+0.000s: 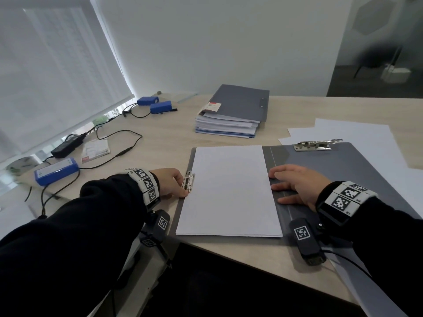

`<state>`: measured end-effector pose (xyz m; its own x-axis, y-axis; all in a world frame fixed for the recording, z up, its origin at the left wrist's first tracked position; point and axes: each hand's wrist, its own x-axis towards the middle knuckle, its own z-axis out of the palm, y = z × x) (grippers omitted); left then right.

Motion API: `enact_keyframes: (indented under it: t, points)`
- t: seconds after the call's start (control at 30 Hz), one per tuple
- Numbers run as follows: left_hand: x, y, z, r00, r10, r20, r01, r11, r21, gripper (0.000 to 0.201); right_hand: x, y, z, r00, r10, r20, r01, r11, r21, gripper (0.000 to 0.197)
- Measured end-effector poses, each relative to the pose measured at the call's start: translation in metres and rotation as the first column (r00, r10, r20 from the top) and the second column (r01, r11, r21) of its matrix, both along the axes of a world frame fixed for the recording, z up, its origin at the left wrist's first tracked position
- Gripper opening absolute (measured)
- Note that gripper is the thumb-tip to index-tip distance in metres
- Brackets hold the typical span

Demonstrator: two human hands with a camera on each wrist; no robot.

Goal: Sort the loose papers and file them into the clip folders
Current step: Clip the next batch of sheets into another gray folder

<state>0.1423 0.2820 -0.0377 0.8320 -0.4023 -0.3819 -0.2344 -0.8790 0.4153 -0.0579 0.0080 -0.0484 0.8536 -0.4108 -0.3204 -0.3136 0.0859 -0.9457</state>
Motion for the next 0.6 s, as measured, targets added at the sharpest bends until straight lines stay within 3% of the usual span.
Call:
enact_keyframes:
  t: [0.27, 0.6]
  points:
    - [-0.001, 0.001, -0.002, 0.994, 0.053, -0.093, -0.063, 0.993, -0.102, 0.027, -0.001, 0.000, 0.001, 1.000, -0.010, 0.008, 0.010, 1.000, 0.024, 0.015]
    - [-0.007, -0.005, 0.001, 0.990, 0.100, 0.101, -0.097, 0.995, -0.034, 0.021, -0.013, 0.004, 0.017, 0.999, -0.031, 0.016, 0.030, 0.999, 0.035, 0.014]
